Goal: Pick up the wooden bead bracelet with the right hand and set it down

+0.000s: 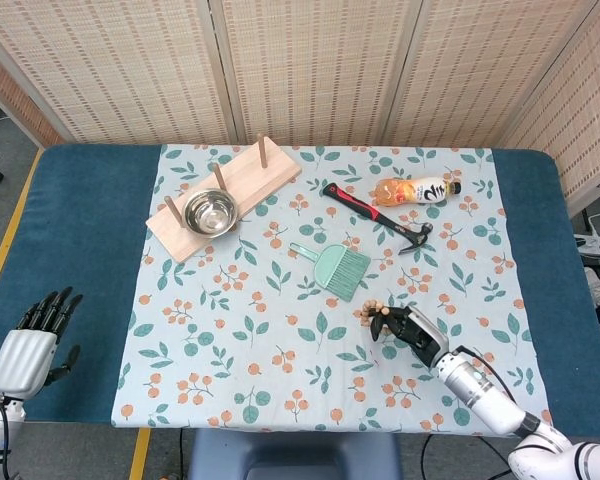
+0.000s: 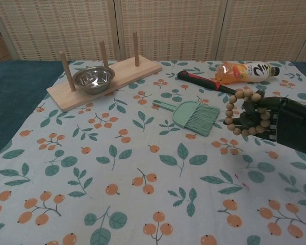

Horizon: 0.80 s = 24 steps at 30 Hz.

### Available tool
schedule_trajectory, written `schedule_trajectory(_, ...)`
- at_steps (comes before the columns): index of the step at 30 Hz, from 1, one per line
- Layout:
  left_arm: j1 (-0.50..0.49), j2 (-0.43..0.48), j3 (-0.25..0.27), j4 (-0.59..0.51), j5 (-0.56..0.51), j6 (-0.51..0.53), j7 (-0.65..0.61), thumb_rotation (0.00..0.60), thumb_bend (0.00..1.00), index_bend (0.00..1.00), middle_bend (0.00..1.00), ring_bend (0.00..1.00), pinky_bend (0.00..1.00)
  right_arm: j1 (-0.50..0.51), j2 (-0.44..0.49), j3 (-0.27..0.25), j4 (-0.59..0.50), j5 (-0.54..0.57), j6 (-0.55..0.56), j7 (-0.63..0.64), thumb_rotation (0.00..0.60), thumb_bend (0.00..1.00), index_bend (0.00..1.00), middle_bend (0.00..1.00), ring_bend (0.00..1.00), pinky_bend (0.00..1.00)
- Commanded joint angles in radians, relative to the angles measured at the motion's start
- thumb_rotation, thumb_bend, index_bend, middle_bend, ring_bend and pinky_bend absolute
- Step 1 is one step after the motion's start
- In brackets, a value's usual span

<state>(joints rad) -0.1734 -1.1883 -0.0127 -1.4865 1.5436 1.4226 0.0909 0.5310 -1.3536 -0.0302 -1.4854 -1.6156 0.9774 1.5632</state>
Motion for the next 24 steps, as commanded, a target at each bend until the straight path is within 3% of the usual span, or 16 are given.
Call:
schedule_trajectory(1, -0.001, 0.001, -0.001, 0.0, -0.002, -0.002, -0.001, 0.6, 0.44, 0.0, 0.0, 0.0, 0.16, 0.007, 0.0, -0.009, 0.006, -0.01, 0.002, 0.003, 0.467, 1.0, 0.56, 0.61, 0.18, 0.0)
schedule_trajectory(7, -0.001, 0.0, -0.001, 0.001, -0.002, -0.003, -0.001, 0.6, 0.44, 0.0, 0.0, 0.0, 0.16, 0.016, -0.002, -0.03, 0.018, -0.025, 0.011, 0.008, 0.471, 1.0, 0.52, 0.61, 0.16, 0.0)
schedule_trajectory(9, -0.002, 0.0, 0.0, -0.001, -0.001, -0.004, 0.001, 0.6, 0.44, 0.0, 0.0, 0.0, 0.16, 0.019, -0.003, -0.036, 0.023, -0.027, 0.012, -0.003, 0.416, 0.99, 0.5, 0.61, 0.16, 0.0)
schedule_trajectory(10, -0.002, 0.0, 0.0, -0.001, -0.001, -0.004, 0.0, 0.6, 0.44, 0.0, 0.0, 0.0, 0.16, 0.019, -0.005, -0.039, 0.025, -0.024, 0.01, -0.011, 0.387, 0.95, 0.5, 0.6, 0.16, 0.0)
schedule_trajectory(12, -0.002, 0.0, 0.0, 0.0, 0.0, -0.004, -0.001, 0.6, 0.44, 0.0, 0.0, 0.0, 0.16, 0.021, -0.005, -0.042, 0.026, -0.019, 0.006, -0.023, 0.283, 0.7, 0.49, 0.6, 0.16, 0.0)
schedule_trajectory(14, -0.002, 0.0, 0.001, -0.001, 0.0, -0.004, 0.0, 0.6, 0.44, 0.0, 0.0, 0.0, 0.16, 0.022, -0.003, -0.042, 0.024, -0.013, 0.006, -0.034, 0.233, 0.5, 0.49, 0.6, 0.16, 0.0)
schedule_trajectory(15, -0.003, 0.0, 0.0, -0.001, 0.0, -0.005, 0.0, 0.6, 0.44, 0.0, 0.0, 0.0, 0.16, 0.023, -0.002, -0.044, 0.023, -0.012, 0.007, -0.041, 0.22, 0.45, 0.49, 0.6, 0.16, 0.0)
schedule_trajectory(17, -0.003, -0.001, 0.0, -0.001, 0.0, -0.005, 0.0, 0.6, 0.44, 0.0, 0.0, 0.0, 0.16, 0.024, 0.0, -0.047, 0.021, -0.01, 0.007, -0.044, 0.204, 0.39, 0.49, 0.6, 0.16, 0.0)
schedule_trajectory(24, -0.004, -0.002, 0.001, -0.001, 0.0, -0.006, 0.001, 0.6, 0.44, 0.0, 0.0, 0.0, 0.16, 0.026, 0.001, -0.055, 0.023, -0.01, 0.017, -0.036, 0.183, 0.31, 0.5, 0.6, 0.16, 0.0)
